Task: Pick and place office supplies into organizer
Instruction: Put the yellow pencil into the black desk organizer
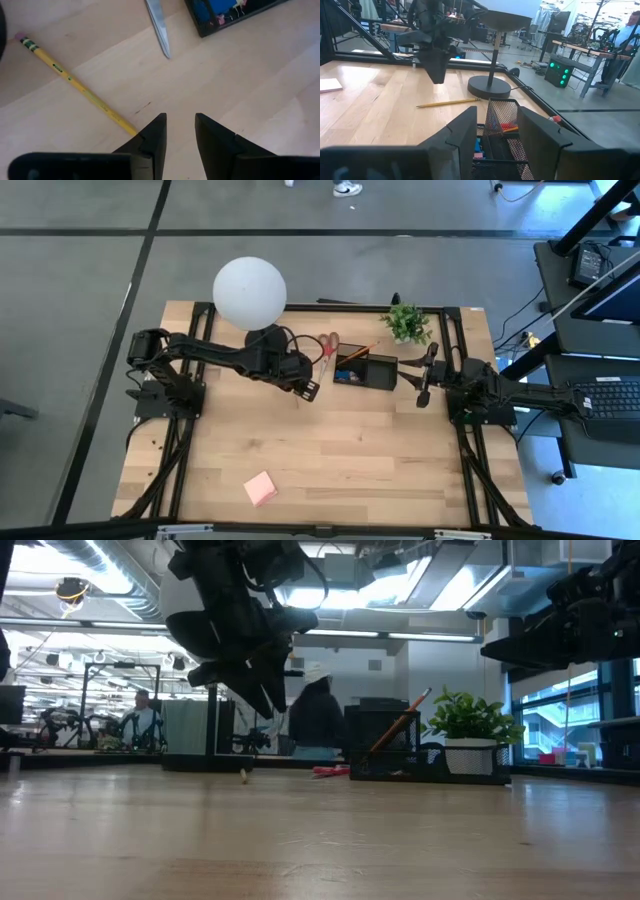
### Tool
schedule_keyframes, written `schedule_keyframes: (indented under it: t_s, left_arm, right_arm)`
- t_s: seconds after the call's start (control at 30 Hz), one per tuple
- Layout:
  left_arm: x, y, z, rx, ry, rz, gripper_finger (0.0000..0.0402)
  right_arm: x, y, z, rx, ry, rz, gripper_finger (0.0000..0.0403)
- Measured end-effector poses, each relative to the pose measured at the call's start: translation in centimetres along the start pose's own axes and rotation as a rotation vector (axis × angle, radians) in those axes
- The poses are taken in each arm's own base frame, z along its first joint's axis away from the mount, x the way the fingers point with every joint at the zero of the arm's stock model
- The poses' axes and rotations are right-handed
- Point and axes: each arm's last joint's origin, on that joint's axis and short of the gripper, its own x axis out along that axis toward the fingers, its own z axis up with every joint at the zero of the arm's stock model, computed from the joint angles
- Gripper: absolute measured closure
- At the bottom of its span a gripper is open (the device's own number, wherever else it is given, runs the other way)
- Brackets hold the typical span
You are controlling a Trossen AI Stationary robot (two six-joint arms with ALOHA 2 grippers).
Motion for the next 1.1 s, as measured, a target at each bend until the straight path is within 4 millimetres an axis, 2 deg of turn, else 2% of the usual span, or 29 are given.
schedule_keyframes:
  t_s: [0.43, 0.97, 1.1]
  left_arm:
    - [-0.01, -0.07, -0.1, 0.039, 0.008, -0.007, 0.0253]
    - [-0.02, -0.07, -0.11, 0.019, 0.005, -0.003, 0.0256]
    - [-0.03, 0.29, -0.38, -0.049, 0.038, 0.031, 0.0252]
  right_arm:
    - [0.0, 0.0, 0.0, 0.0, 0.0, 0.0, 0.0258]
    - [0.0, 0.0, 0.01, 0.0, -0.001, 0.0, 0.0258]
    - [0.0, -0.01, 0.01, -0.001, -0.001, -0.001, 0.0258]
